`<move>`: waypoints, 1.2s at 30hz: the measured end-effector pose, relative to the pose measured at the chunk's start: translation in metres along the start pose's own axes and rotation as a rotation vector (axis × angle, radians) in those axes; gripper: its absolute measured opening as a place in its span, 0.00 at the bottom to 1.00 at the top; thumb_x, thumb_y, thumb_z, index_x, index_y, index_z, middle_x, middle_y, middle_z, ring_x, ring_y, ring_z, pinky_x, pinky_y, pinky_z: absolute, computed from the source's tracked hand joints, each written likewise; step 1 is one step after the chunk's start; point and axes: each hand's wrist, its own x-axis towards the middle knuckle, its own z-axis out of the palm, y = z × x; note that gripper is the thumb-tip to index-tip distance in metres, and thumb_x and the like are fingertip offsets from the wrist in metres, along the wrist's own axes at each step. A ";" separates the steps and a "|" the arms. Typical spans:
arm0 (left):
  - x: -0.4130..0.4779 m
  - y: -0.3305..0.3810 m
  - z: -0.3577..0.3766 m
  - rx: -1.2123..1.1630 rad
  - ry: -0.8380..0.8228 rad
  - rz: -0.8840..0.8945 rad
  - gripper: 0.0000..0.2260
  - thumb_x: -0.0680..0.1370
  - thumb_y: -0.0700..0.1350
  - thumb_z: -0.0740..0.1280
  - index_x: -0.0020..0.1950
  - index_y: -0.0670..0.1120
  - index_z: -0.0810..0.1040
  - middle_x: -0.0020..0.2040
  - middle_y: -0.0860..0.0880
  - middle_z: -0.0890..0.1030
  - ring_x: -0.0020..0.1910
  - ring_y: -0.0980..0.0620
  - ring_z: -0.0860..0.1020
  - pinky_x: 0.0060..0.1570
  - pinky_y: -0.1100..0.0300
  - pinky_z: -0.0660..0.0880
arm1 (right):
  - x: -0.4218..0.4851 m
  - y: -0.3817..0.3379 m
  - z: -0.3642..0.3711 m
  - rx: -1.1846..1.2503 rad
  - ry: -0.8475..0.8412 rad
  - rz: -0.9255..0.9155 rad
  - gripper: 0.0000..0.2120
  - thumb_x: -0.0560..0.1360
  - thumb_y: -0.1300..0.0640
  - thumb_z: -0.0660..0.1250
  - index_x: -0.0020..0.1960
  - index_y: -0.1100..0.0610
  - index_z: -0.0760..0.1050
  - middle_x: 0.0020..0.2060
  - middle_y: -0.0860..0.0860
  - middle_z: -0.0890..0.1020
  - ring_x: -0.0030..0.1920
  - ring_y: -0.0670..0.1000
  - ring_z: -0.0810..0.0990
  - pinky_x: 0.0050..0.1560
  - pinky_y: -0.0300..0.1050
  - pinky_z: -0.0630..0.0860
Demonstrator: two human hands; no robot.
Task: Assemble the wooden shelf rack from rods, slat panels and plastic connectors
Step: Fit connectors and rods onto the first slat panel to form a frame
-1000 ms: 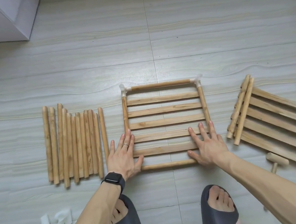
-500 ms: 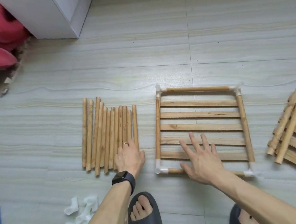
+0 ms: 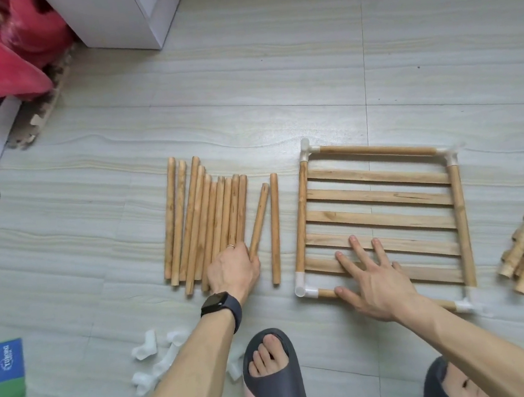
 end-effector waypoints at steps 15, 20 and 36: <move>-0.032 0.022 -0.013 -0.215 -0.096 0.649 0.12 0.78 0.61 0.67 0.61 0.62 0.74 0.51 0.60 0.76 0.50 0.58 0.76 0.43 0.60 0.72 | -0.037 -0.031 -0.063 1.339 0.395 -0.025 0.20 0.71 0.35 0.68 0.43 0.52 0.83 0.26 0.53 0.80 0.25 0.51 0.76 0.29 0.42 0.71; -0.027 0.005 0.011 0.158 -0.116 0.717 0.32 0.74 0.73 0.61 0.77 0.66 0.62 0.83 0.54 0.51 0.81 0.52 0.50 0.79 0.47 0.50 | -0.062 -0.036 -0.051 1.156 0.559 -0.088 0.13 0.74 0.44 0.66 0.38 0.52 0.79 0.23 0.54 0.79 0.23 0.52 0.76 0.25 0.43 0.71; -0.012 0.011 0.039 0.287 -0.105 0.887 0.28 0.83 0.63 0.56 0.81 0.58 0.55 0.83 0.52 0.47 0.82 0.51 0.47 0.79 0.48 0.44 | -0.093 -0.066 -0.064 0.445 0.870 -0.395 0.13 0.75 0.52 0.63 0.35 0.57 0.75 0.23 0.46 0.75 0.23 0.49 0.73 0.23 0.41 0.66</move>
